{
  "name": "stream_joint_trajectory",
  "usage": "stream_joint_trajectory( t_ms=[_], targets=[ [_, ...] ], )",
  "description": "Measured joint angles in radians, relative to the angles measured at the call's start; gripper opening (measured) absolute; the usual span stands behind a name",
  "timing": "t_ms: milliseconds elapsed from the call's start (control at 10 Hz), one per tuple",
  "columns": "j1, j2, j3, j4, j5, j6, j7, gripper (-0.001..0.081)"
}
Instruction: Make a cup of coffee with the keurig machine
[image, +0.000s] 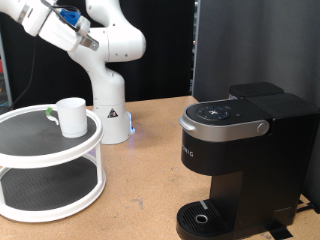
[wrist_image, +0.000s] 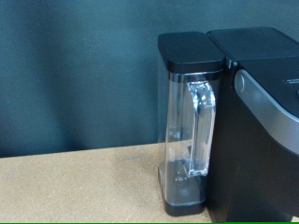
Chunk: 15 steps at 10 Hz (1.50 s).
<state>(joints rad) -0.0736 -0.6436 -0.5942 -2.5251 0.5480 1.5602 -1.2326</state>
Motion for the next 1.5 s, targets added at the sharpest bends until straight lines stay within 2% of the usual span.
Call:
stream_joint_trajectory(
  t_ms=[300,900,1200,1500],
  targets=[
    [-0.008,-0.001,-0.05,0.002,-0.001,-0.017,-0.025,0.0002],
    [-0.017,0.0,-0.16,0.057,-0.128,-0.137,-0.083,0.0002],
    [-0.017,-0.001,-0.174,0.065,-0.131,-0.141,-0.086,0.0002],
    [-0.021,-0.002,-0.207,0.058,-0.078,-0.115,-0.088,0.0002]
  ],
)
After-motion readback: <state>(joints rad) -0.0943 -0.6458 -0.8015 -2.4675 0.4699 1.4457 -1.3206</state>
